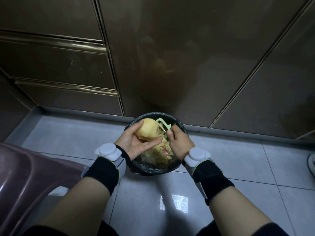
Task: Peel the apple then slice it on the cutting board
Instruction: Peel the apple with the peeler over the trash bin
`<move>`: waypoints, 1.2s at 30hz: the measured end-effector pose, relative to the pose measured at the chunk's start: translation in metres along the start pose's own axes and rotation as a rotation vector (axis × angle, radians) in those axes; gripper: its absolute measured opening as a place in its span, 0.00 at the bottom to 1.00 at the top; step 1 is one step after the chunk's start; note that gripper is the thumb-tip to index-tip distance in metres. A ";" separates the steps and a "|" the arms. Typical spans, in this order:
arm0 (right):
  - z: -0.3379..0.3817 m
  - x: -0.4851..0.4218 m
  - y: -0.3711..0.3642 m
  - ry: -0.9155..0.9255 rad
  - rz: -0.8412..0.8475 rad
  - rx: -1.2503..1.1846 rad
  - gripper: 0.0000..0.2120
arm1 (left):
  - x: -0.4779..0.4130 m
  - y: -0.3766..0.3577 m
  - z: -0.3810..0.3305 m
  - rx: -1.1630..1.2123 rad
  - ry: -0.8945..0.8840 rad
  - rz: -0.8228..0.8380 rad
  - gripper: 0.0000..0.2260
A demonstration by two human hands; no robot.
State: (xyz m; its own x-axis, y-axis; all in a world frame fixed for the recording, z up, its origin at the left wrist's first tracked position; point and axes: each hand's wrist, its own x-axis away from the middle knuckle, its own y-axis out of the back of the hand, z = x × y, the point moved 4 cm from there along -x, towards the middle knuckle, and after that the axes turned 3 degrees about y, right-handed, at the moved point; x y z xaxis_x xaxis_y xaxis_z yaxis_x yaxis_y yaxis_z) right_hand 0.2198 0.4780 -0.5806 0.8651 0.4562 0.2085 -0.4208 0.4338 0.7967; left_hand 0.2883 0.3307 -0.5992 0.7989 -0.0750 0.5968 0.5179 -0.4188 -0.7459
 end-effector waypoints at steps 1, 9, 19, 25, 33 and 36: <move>0.002 0.000 0.000 0.020 -0.018 -0.025 0.09 | 0.000 -0.001 0.001 -0.018 0.020 0.001 0.28; 0.006 -0.003 -0.001 0.078 -0.041 -0.112 0.09 | -0.003 0.003 0.006 -0.188 0.063 -0.149 0.25; 0.008 0.000 0.008 0.095 -0.083 -0.094 0.10 | -0.006 0.003 0.007 -0.155 0.030 -0.142 0.24; 0.021 0.008 0.006 0.167 -0.029 0.038 0.09 | -0.010 0.007 0.006 -0.160 -0.002 -0.207 0.25; -0.009 0.001 -0.011 -0.120 0.251 0.259 0.09 | -0.009 0.004 0.012 -0.224 0.037 -0.211 0.23; -0.016 0.000 -0.010 -0.166 0.236 0.213 0.10 | -0.010 0.005 0.010 -0.193 0.040 -0.182 0.25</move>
State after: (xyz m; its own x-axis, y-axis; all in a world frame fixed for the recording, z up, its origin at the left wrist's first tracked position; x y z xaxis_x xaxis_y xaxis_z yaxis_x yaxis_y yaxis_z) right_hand 0.2194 0.4862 -0.5981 0.7910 0.3842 0.4762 -0.5629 0.1522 0.8124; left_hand 0.2861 0.3381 -0.6121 0.6829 -0.0167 0.7303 0.5810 -0.5935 -0.5569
